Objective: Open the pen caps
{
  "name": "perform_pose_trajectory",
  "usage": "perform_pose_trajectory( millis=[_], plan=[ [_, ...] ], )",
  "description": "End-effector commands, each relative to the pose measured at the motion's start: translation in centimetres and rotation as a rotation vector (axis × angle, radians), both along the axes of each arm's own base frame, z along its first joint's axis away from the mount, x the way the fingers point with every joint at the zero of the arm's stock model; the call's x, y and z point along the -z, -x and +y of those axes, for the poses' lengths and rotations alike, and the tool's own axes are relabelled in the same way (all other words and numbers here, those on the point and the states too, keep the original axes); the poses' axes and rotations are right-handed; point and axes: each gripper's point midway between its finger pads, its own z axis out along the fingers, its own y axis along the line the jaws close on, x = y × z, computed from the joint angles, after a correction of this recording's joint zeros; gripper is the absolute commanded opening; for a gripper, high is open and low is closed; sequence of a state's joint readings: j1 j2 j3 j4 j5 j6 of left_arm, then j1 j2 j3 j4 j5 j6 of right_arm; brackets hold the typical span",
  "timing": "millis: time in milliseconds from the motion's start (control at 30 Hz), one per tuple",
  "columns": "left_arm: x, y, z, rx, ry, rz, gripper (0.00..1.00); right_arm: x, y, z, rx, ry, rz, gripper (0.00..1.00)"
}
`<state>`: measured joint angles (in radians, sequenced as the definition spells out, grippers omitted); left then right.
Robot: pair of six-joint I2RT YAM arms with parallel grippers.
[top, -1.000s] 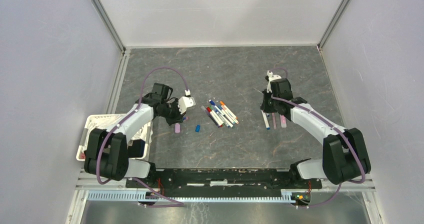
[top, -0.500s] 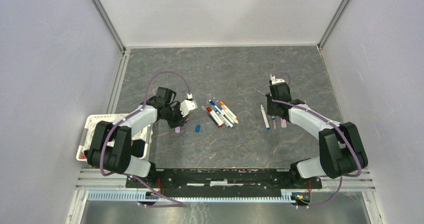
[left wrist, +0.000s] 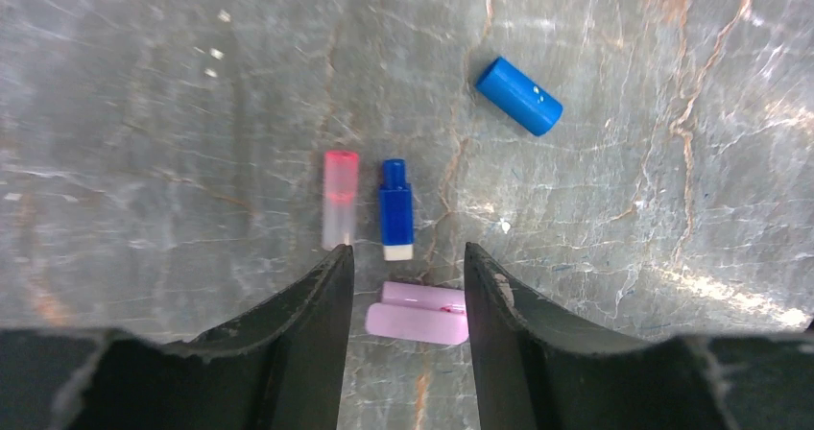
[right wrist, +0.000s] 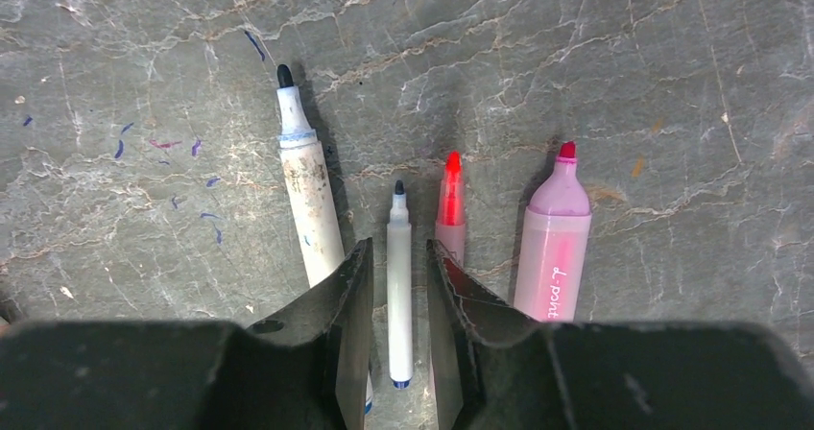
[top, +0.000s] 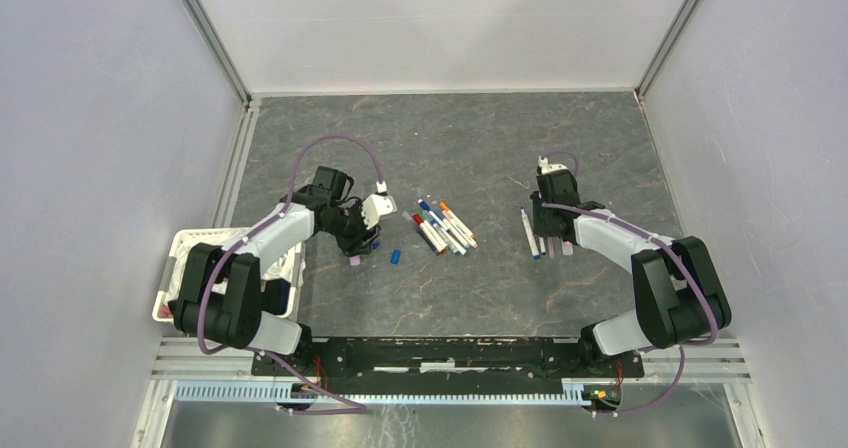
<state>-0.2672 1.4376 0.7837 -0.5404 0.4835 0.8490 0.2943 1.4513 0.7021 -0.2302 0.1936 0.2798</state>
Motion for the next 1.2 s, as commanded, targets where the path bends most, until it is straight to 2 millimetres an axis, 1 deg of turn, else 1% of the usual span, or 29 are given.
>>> perform_pose_trajectory(
  millis=[0, 67, 133, 167, 200, 233, 267, 333, 433, 500, 567, 600, 667, 767, 933, 1033, 1167],
  plan=[
    [-5.8, -1.8, -1.8, -0.009, 0.096, -0.071, 0.53, -2.5, -1.3, 0.0, 0.017, -0.012, -0.100, 0.31],
    [-8.0, -2.4, -2.0, -0.015, 0.110, -0.094, 0.65, -3.8, -1.7, 0.2, 0.016, -0.030, -0.138, 0.31],
    [-10.1, -2.9, -2.1, -0.027, 0.122, -0.113, 0.69, -5.3, -2.2, 0.8, 0.004, -0.054, -0.179, 0.31],
    [-11.2, -3.0, -2.2, -0.025, 0.129, -0.121, 0.85, -5.8, -2.4, 1.3, -0.011, -0.066, -0.192, 0.32],
    [-12.1, -2.8, -2.2, -0.019, 0.136, -0.124, 0.95, -6.6, -2.6, 1.8, -0.025, -0.077, -0.207, 0.32],
    [-13.0, -2.7, -2.3, -0.011, 0.146, -0.133, 0.99, -7.1, -2.7, 2.6, -0.049, -0.086, -0.218, 0.33],
    [-13.8, -2.7, -2.4, -0.007, 0.156, -0.142, 1.00, -7.6, -2.9, 3.6, -0.080, -0.098, -0.229, 0.35],
    [-15.3, -2.6, -2.5, -0.009, 0.173, -0.169, 1.00, -8.4, -3.0, 6.0, -0.155, -0.113, -0.251, 0.42],
    [-17.1, -2.9, -2.3, -0.035, 0.179, -0.217, 1.00, -8.7, -2.8, 10.5, -0.311, -0.141, -0.242, 0.47],
    [-18.1, -3.1, -1.9, -0.054, 0.164, -0.240, 1.00, -8.5, -2.7, 13.3, -0.407, -0.162, -0.222, 0.46],
    [-18.6, -3.3, -1.6, -0.071, 0.156, -0.256, 1.00, -8.0, -2.7, 15.9, -0.484, -0.173, -0.202, 0.44],
    [-18.7, -3.2, -1.6, -0.080, 0.159, -0.257, 1.00, -7.9, -2.8, 16.7, -0.509, -0.174, -0.193, 0.42],
    [-18.9, -3.2, -1.6, -0.103, 0.173, -0.262, 1.00, -6.8, -3.0, 18.3, -0.549, -0.159, -0.166, 0.39],
    [-19.4, -3.8, -1.3, -0.170, 0.186, -0.283, 1.00, -5.2, -3.3, 19.7, -0.580, -0.138, -0.124, 0.33],
    [-19.5, -4.0, -0.8, -0.206, 0.174, -0.291, 1.00, -3.0, -3.6, 20.9, -0.604, -0.113, -0.077, 0.27],
    [-19.1, -3.7, -0.7, -0.195, 0.163, -0.275, 1.00, -2.3, -3.8, 20.6, -0.594, -0.094, -0.068, 0.22],
    [-18.3, -3.1, -1.0, -0.166, 0.161, -0.231, 1.00, -1.5, -4.1, 20.3, -0.583, -0.067, -0.061, 0.19]
  ],
)
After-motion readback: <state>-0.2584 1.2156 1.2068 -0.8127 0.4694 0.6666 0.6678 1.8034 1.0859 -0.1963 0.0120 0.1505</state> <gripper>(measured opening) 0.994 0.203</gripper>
